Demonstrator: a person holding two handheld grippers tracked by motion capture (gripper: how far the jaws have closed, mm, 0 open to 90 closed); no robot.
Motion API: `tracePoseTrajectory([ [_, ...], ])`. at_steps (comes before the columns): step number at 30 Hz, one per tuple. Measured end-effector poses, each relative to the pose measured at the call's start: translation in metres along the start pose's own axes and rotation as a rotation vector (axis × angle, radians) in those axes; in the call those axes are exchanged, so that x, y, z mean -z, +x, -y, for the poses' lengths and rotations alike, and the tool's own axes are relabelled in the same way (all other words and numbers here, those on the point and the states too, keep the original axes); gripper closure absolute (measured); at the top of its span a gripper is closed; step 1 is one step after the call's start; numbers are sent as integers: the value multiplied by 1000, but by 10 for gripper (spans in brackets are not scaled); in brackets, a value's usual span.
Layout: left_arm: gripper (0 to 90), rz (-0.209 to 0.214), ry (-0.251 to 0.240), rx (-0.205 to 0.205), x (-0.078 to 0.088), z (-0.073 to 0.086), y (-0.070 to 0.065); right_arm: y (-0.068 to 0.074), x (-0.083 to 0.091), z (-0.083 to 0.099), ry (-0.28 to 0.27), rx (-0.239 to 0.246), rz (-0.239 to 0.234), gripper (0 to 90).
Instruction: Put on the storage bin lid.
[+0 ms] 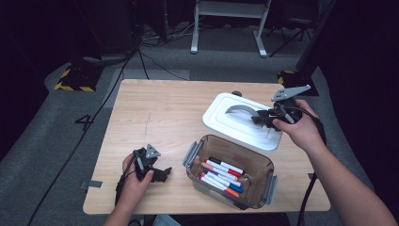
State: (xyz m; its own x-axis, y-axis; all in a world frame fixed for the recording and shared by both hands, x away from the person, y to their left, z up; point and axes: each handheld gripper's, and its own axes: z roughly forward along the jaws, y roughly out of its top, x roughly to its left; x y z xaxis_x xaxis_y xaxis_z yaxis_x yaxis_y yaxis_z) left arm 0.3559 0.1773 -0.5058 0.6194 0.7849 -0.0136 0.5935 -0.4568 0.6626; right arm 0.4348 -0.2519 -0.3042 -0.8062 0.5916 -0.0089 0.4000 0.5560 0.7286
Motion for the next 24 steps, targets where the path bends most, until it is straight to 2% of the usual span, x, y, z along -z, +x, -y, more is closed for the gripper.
tracePoseTrajectory([
  [12, 0, 0, 0, 0, 0, 0, 0, 53, 9, 4, -16, 46, -73, 677],
  [19, 0, 0, 0, 0, 0, 0, 0, 77, 5, 20, -9, 49, -110, 677],
  [24, 0, 0, -3, 3, 0, 0, 0, 89, 2, 34, -8, 45, -133, 677],
])
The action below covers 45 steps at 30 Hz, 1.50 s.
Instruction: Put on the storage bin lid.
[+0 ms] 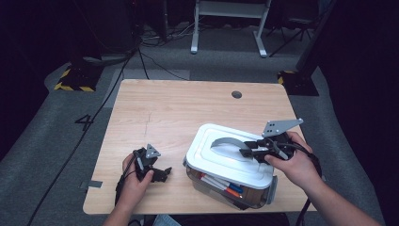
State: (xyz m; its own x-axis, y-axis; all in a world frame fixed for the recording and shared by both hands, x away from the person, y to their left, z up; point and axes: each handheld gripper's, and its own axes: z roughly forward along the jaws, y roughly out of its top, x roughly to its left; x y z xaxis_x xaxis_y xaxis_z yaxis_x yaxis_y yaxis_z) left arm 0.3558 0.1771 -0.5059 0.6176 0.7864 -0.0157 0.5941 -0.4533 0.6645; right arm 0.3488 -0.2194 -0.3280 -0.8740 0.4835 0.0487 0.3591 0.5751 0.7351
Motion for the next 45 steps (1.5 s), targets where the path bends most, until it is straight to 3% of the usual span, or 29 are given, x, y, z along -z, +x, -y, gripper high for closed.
tracePoseTrajectory([
  [14, 0, 0, 2, -3, 0, 0, 0, 13, -8, 20, 35, -4, -27, 675],
  [29, 0, 0, 3, -3, 0, 0, 0, 25, -7, 32, 50, -11, -11, 674],
  [45, 0, 0, 3, -3, 0, 0, 0, 29, -10, 32, 65, 3, 9, 644],
])
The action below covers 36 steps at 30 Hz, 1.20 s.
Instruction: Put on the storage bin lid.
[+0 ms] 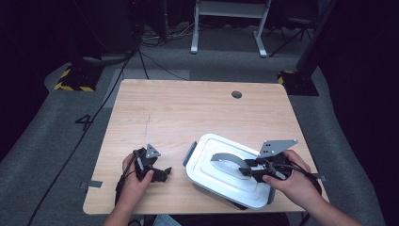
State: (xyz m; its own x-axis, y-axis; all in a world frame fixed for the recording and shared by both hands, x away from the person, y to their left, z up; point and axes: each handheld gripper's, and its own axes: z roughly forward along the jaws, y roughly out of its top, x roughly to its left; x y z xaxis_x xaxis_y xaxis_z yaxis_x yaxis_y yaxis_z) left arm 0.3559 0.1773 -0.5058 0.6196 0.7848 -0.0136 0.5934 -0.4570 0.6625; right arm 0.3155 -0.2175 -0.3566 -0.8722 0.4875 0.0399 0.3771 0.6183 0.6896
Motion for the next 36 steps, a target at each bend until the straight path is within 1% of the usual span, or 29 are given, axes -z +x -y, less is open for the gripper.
tracePoseTrajectory([
  [3, 0, 1, 0, 6, 0, 0, 0, -1, 0, -1, -13, 6, 8, 597],
  [8, 0, -3, 0, 5, 3, 3, 3, -5, 6, -6, -37, -7, 1, 540],
  [9, 0, -1, -1, 13, 4, 5, 4, -6, 7, -7, -41, -6, -1, 531],
  [10, 0, -8, 1, 5, 5, 5, 5, -6, 9, -9, -48, -8, 0, 518],
  [13, 0, -12, 0, 9, 8, 9, 7, -10, 14, -14, -68, -18, -1, 484],
  [15, 0, -11, 1, 16, 10, 11, 8, -13, 19, -18, -88, -17, 16, 474],
  [16, 0, -10, 0, 16, 10, 12, 8, -17, 23, -20, -101, -24, 30, 463],
  [17, 0, -11, 2, 13, 11, 13, 8, -20, 26, -22, -111, -30, 31, 460],
  [18, 0, -9, 3, 14, 12, 13, 9, -26, 30, -24, -124, -46, 32, 459],
  [19, 0, -16, -2, 14, 12, 14, 9, -28, 31, -24, -129, -52, 34, 459],
  [21, 0, -15, 1, 8, 13, 15, 10, -36, 37, -25, -135, -67, 52, 458],
  [23, 0, -9, 0, 16, 14, 16, 9, -44, 40, -24, -138, -82, 68, 455],
  [25, 0, -9, 1, 10, 15, 17, 10, -51, 43, -21, -143, -98, 83, 454],
  [27, 0, -13, 4, 4, 16, 18, 11, -61, 46, -17, -143, -121, 101, 454],
  [29, 0, -5, 1, 13, 16, 19, 10, -69, 48, -11, -140, -139, 121, 455],
  [30, 0, -7, 2, 5, 17, 19, 11, -72, 49, -8, -141, -151, 132, 454],
  [36, 0, -5, 3, 11, 20, 22, 12, -94, 57, 13, -119, -206, 189, 450],
])
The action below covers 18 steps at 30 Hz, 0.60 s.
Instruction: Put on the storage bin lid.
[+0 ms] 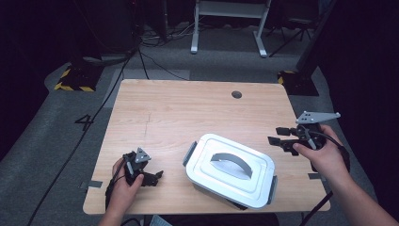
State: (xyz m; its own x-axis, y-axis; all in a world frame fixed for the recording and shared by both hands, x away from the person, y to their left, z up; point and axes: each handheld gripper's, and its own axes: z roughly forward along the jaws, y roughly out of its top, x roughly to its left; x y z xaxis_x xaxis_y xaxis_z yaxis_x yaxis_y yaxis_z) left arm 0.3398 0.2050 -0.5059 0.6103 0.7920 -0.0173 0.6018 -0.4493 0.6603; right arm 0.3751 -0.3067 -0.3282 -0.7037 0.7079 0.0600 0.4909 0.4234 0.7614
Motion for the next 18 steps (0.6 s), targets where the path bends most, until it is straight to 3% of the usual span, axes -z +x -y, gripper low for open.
tracePoseTrajectory([
  [7, 0, -2, -3, -6, 0, 0, 1, -25, -1, 24, 46, -38, 61, 417],
  [18, 0, -2, -3, -6, 0, 0, 1, -56, -10, 71, 109, -115, 114, 382],
])
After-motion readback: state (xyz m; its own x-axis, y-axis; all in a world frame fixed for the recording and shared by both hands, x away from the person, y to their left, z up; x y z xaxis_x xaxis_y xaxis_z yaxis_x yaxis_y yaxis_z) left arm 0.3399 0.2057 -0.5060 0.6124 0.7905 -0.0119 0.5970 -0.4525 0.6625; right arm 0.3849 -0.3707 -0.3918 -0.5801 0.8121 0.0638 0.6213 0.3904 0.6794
